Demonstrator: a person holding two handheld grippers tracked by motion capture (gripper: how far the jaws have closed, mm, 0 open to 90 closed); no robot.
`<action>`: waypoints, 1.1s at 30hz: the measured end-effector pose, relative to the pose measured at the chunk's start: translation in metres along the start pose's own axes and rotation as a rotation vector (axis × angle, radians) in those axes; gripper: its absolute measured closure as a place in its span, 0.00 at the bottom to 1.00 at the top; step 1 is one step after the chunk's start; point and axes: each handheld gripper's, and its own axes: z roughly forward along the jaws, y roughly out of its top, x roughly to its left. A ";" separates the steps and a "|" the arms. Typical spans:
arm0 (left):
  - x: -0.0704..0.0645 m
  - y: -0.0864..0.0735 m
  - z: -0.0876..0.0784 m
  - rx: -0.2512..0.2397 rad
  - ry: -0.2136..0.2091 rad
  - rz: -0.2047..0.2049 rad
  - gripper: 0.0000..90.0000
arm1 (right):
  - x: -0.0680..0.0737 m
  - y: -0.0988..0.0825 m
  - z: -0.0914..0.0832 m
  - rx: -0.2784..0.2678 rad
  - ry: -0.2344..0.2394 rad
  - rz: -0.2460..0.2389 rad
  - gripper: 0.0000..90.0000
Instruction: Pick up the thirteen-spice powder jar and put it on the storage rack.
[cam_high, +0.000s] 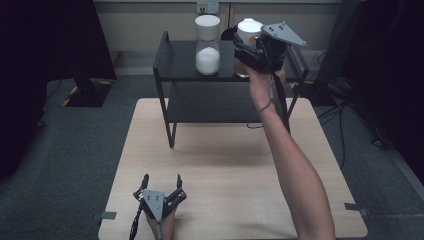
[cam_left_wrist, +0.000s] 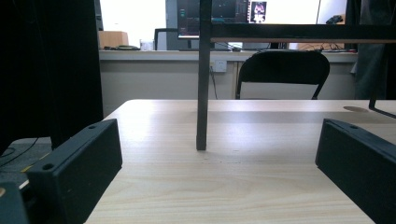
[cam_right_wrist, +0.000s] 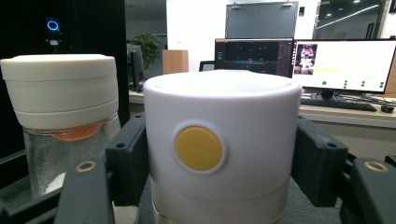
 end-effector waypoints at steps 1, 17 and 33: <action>0.000 0.000 0.000 0.000 0.000 0.000 0.00 | 0.000 0.000 0.000 0.002 0.001 0.000 0.34; 0.000 0.000 0.000 0.000 -0.002 -0.001 0.00 | 0.004 0.004 0.003 0.018 -0.018 -0.014 0.03; 0.001 0.000 0.000 -0.003 -0.006 -0.004 0.00 | 0.003 0.002 -0.003 0.004 -0.036 0.018 0.00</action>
